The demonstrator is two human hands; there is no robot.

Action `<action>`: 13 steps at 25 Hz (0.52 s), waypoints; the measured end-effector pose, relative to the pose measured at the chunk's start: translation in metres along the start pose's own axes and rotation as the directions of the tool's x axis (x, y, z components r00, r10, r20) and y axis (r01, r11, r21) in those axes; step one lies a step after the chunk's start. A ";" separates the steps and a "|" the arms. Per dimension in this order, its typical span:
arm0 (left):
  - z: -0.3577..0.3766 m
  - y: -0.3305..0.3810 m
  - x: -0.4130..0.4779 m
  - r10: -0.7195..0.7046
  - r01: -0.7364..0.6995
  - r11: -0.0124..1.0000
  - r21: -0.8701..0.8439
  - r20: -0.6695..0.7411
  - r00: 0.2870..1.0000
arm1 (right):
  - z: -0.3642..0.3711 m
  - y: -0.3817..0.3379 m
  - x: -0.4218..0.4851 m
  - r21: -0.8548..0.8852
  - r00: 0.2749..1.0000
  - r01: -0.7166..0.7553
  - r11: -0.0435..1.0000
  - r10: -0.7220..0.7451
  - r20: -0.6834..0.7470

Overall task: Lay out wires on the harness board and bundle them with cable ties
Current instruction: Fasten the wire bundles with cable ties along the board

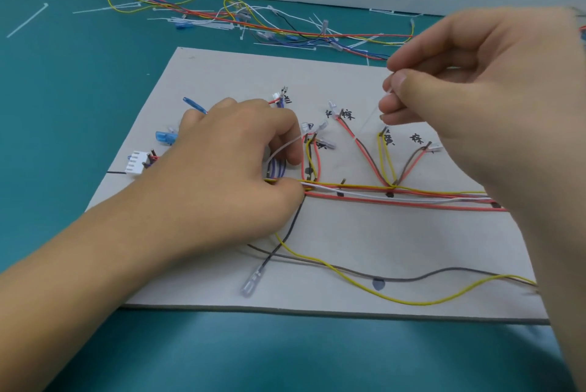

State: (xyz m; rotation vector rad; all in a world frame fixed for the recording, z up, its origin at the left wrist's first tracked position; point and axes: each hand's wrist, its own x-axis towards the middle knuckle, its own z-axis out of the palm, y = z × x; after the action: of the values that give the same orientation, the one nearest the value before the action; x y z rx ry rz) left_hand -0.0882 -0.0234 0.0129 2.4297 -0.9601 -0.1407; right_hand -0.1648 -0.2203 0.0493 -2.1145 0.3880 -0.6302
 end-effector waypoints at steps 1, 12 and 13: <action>0.001 0.001 0.000 -0.005 0.004 1.000 -0.002 -0.003 1.000 | 0.000 0.001 0.000 -0.033 1.000 -0.011 0.999 0.011 -0.003; 0.008 -0.003 0.008 -0.075 0.072 0.997 -0.029 -0.155 0.985 | -0.003 0.000 -0.006 -0.329 0.973 -0.049 0.943 0.120 0.198; 0.007 -0.005 0.009 -0.075 0.073 0.997 -0.022 -0.147 0.986 | -0.003 0.000 -0.006 -0.378 0.969 -0.041 0.925 0.130 0.211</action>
State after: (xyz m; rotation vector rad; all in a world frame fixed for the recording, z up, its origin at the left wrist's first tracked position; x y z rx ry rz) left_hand -0.0809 -0.0293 0.0049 2.4228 -0.8002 0.0059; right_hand -0.1716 -0.2194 0.0487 -2.4843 0.4959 -0.2634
